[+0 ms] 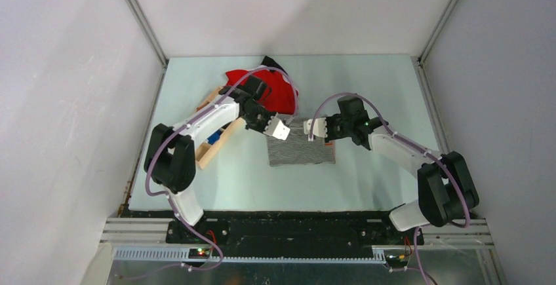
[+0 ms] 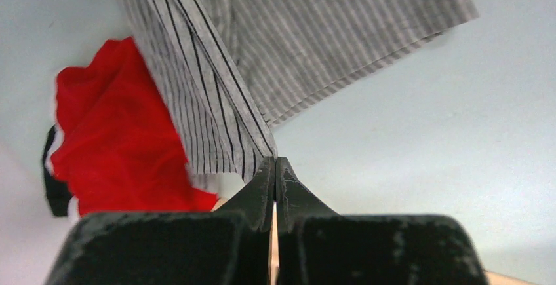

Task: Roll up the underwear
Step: Fold the underwear at the center of the board.

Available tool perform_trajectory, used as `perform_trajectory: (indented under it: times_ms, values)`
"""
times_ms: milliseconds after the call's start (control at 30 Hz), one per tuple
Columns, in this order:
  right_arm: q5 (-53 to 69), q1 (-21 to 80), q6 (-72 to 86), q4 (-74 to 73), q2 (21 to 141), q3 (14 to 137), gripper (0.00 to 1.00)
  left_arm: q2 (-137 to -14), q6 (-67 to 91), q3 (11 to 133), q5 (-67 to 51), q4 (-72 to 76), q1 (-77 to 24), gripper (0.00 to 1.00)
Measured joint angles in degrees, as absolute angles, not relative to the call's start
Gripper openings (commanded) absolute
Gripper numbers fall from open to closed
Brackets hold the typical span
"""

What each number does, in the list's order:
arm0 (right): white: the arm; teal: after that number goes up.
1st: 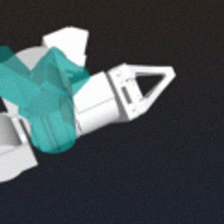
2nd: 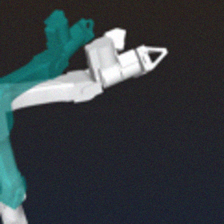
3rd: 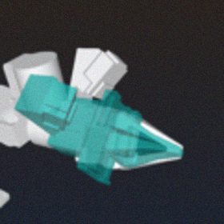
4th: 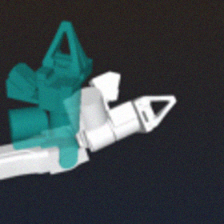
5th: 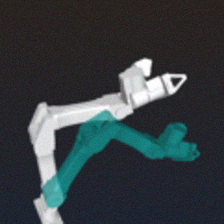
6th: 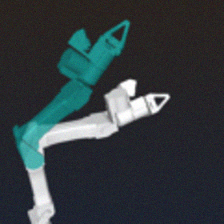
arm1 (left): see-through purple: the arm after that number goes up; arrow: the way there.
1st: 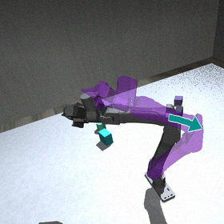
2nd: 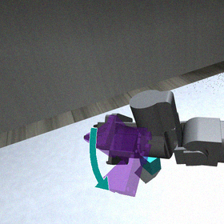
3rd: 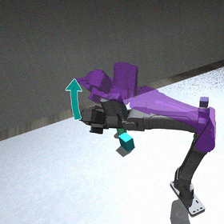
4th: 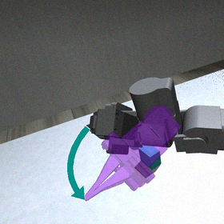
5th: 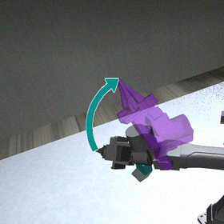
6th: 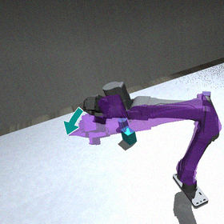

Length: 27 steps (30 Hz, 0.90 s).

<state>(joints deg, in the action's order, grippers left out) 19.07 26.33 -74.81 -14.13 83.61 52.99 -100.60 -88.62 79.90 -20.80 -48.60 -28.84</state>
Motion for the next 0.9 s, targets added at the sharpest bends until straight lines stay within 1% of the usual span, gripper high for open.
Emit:
perform_trajectory:
  times_ms: [367,500,600,700,800,900]
  values:
    - [20.43,27.99,-74.81,-19.55,76.93,48.31,0.00,-100.60,-87.33,76.97,-23.31,-56.27,-33.26,0.00]
    - [19.55,26.92,-76.42,-18.04,76.20,47.66,0.00,-100.60,-85.23,76.97,-23.35,-55.09,-34.02,0.00]
    - [18.57,24.51,-78.65,-13.13,76.44,47.64,0.00,-100.79,-84.03,77.56,-22.83,-53.41,-33.78,0.00]
    - [18.13,21.74,-80.93,-8.69,78.59,48.97,0.00,-103.00,-83.33,82.85,-22.44,-53.06,-33.19,0.00]
    - [17.19,19.70,-82.54,-4.60,83.88,52.95,0.00,-105.80,-82.43,89.78,-21.17,-51.53,-32.25,0.00]
    - [15.75,18.98,-83.44,0.45,88.25,55.18,0.00,-107.74,-82.35,93.69,-19.88,-50.13,-31.14,0.00]
